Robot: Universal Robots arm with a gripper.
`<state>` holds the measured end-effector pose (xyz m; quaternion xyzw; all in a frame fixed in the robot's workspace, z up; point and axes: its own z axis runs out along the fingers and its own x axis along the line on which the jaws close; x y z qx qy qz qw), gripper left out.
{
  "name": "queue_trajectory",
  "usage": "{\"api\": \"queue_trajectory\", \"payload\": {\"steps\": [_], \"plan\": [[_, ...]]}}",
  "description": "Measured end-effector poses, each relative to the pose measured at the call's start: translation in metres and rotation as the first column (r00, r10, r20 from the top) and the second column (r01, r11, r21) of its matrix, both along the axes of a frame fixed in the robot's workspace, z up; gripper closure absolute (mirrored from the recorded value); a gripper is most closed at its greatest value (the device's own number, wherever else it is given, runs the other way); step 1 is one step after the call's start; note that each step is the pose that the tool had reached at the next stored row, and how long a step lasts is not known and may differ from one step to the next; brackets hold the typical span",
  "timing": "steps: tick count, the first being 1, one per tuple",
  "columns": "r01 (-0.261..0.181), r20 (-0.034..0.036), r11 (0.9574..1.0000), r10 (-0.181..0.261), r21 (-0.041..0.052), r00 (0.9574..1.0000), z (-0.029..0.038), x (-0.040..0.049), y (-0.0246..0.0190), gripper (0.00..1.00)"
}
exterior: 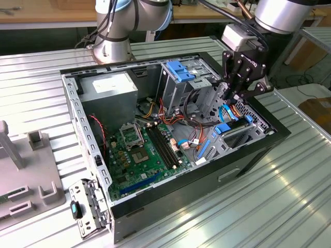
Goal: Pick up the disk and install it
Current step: 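Insert the second disk wire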
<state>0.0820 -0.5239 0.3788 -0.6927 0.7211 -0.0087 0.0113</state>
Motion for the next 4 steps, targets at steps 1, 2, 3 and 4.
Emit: {"api": "queue_trajectory", "payload": {"steps": [1, 2, 3, 4], "plan": [[0.0, 0.0, 1.0, 0.0, 0.0, 1.0, 0.0, -0.0001, 0.0002, 0.76], [0.0, 0.0, 1.0, 0.0, 0.0, 1.0, 0.0, -0.0002, 0.0003, 0.76], [0.0, 0.0, 1.0, 0.0, 0.0001, 1.0, 0.0, -0.0002, 0.0005, 0.76], [0.0, 0.0, 1.0, 0.0, 0.0, 1.0, 0.0, -0.0003, 0.0006, 0.76]]}}
